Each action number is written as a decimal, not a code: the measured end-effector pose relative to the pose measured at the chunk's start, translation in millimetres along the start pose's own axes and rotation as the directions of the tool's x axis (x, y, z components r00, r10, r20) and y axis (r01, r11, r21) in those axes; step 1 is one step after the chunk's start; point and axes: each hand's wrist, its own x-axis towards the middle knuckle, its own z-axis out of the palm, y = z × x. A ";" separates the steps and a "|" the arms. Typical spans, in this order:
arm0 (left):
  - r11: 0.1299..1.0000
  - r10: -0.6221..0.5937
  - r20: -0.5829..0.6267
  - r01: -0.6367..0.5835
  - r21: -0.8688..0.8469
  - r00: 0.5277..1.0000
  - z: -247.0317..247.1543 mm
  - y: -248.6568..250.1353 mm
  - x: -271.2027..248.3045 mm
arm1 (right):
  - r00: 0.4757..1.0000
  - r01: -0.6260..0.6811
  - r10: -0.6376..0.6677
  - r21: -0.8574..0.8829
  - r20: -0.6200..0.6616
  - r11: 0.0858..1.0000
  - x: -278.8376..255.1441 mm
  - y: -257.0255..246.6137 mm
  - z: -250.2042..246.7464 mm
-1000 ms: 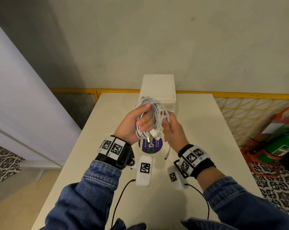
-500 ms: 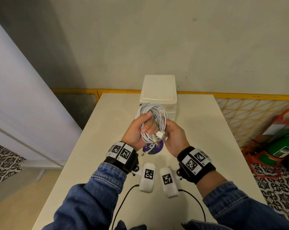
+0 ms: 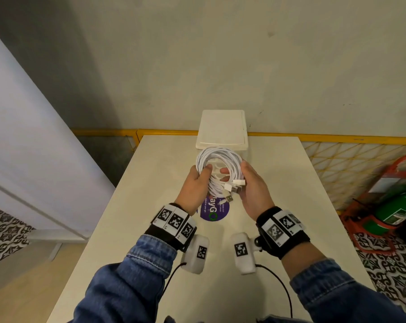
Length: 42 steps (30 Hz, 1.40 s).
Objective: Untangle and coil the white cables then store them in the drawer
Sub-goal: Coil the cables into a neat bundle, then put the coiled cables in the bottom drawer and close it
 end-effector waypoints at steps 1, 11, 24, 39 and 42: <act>0.999 -0.012 -0.038 0.011 -0.042 0.999 3.3 -0.5 0.8 | 1.000 -0.013 0.013 0.043 -0.006 0.999 -1.9 1.9 2.0; 0.988 0.017 -0.182 -0.045 -0.149 0.983 19.5 -13.6 -2.9 | 1.000 0.026 -0.026 0.258 -0.002 0.966 -11.9 7.9 20.9; 0.998 -0.043 0.298 0.058 -0.040 0.953 11.5 -34.7 -9.9 | 0.807 0.076 -0.106 -0.075 -0.582 0.994 4.0 11.9 5.9; 0.996 0.087 0.017 -0.088 0.031 0.996 25.8 -52.7 19.3 | 0.835 -0.089 -0.071 -0.261 -0.546 0.961 21.0 21.0 -7.1; 0.999 0.039 0.095 -0.040 0.000 0.995 30.3 -53.3 31.2 | 0.898 -0.109 -0.134 -0.507 -0.419 0.855 46.5 -1.8 -30.7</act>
